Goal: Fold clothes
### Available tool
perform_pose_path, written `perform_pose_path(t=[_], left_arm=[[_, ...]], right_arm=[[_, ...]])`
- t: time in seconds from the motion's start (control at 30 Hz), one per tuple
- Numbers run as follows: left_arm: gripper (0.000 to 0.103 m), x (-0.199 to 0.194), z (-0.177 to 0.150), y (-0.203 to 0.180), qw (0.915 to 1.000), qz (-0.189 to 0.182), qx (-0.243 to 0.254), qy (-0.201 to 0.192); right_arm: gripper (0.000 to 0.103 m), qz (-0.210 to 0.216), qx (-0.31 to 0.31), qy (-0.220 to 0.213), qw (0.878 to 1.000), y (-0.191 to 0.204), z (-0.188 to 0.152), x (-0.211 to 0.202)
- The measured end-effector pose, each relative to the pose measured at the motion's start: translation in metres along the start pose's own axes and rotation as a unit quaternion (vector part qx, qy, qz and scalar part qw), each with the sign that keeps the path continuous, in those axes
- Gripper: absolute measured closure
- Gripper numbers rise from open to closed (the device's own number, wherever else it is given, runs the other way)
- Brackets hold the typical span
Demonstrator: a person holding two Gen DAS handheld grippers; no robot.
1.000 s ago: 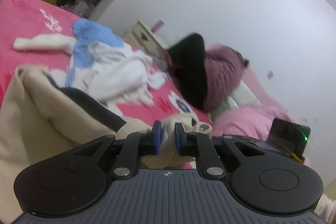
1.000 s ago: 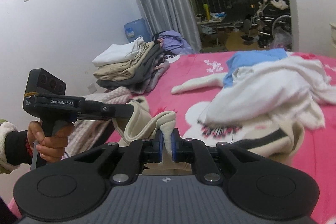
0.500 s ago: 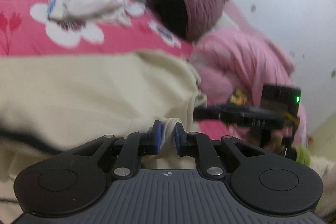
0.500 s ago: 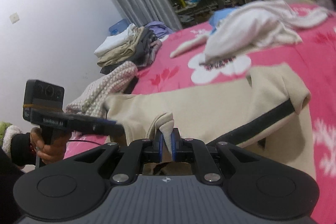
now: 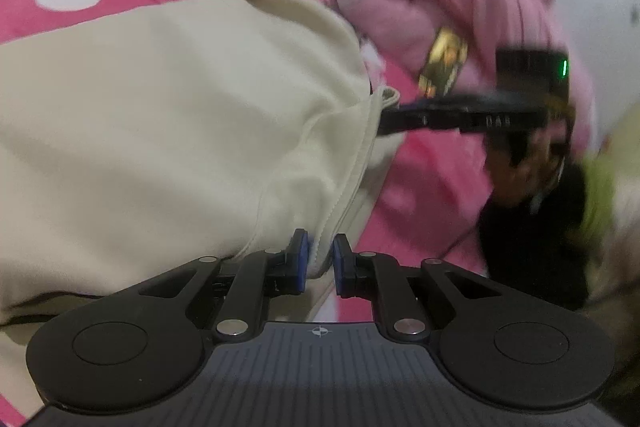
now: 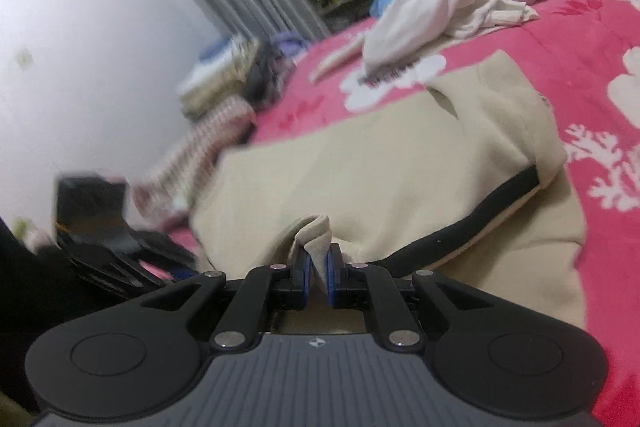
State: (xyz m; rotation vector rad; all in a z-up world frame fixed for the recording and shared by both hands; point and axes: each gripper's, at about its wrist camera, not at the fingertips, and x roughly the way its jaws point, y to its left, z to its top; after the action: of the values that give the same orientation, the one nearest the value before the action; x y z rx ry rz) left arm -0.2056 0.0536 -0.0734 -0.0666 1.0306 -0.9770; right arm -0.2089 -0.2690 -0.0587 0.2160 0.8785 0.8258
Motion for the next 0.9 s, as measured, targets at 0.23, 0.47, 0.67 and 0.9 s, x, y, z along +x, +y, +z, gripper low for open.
perform_pose_path(t=[0.23, 0.47, 0.67, 0.9], left_arm=[[0.09, 0.012, -0.005, -0.016, 0.9947, 0.026, 0.085, 0.053], [0.083, 0.013, -0.01, -0.008, 0.9949, 0.036, 0.067, 0.066], [0.078, 0.001, -0.016, -0.007, 0.9949, 0.054, 0.056, 0.063], [0.078, -0.059, -0.011, 0.006, 0.9954, 0.092, 0.01, 0.023]], right_arm=[[0.091, -0.023, -0.034, 0.056, 0.998, 0.015, -0.009, -0.008], [0.09, -0.075, -0.103, 0.084, 0.988, 0.034, -0.01, -0.003], [0.039, -0.214, -0.31, 0.13, 0.917, 0.074, -0.034, 0.024], [0.045, -0.302, -0.284, 0.122, 0.902, 0.059, -0.045, -0.009]])
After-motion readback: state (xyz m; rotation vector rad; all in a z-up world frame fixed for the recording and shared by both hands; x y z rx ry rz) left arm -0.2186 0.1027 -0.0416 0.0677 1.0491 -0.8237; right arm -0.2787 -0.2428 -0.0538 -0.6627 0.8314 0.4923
